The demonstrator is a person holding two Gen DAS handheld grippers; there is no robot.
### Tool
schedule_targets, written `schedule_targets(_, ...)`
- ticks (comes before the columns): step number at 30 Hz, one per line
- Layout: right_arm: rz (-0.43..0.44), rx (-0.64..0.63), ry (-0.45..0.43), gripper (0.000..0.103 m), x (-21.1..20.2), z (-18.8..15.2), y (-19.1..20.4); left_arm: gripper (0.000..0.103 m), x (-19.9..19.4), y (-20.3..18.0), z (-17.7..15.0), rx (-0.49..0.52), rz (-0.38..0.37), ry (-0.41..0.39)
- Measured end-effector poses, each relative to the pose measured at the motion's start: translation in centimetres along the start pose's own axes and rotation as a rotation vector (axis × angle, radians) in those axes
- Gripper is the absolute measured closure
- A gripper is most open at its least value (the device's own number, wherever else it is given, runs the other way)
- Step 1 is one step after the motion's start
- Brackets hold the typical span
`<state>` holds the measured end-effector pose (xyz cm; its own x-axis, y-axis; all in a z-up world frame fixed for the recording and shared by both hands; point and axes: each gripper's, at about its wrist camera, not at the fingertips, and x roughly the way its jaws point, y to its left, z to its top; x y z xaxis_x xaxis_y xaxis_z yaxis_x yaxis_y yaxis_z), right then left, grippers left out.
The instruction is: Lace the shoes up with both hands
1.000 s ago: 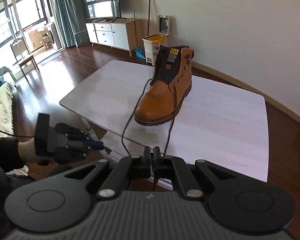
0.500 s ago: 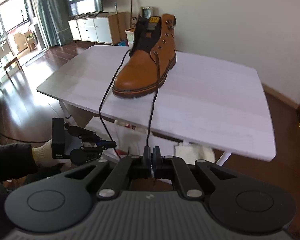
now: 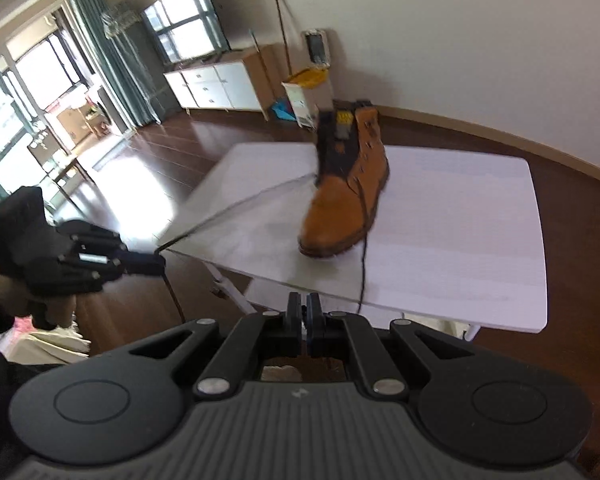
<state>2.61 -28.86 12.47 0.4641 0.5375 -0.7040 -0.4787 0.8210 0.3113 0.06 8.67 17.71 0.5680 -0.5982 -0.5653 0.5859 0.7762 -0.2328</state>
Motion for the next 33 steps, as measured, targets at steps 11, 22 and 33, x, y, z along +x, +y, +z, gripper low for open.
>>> schedule_targets(11,0.046,0.047,-0.080,0.100,-3.9,-0.9,2.7,0.101,0.9,-0.7,-0.1,-0.010,-0.030,-0.042)
schedule_targets(22,-0.032,0.101,-0.075,0.100,-2.7,-0.8,2.6,0.101,5.0,4.2,-4.2,0.023,0.135,0.022)
schedule_targets(33,-0.037,-0.006,-0.009,0.100,1.5,3.5,1.2,0.088,12.7,8.6,-3.8,-0.021,0.164,0.047)
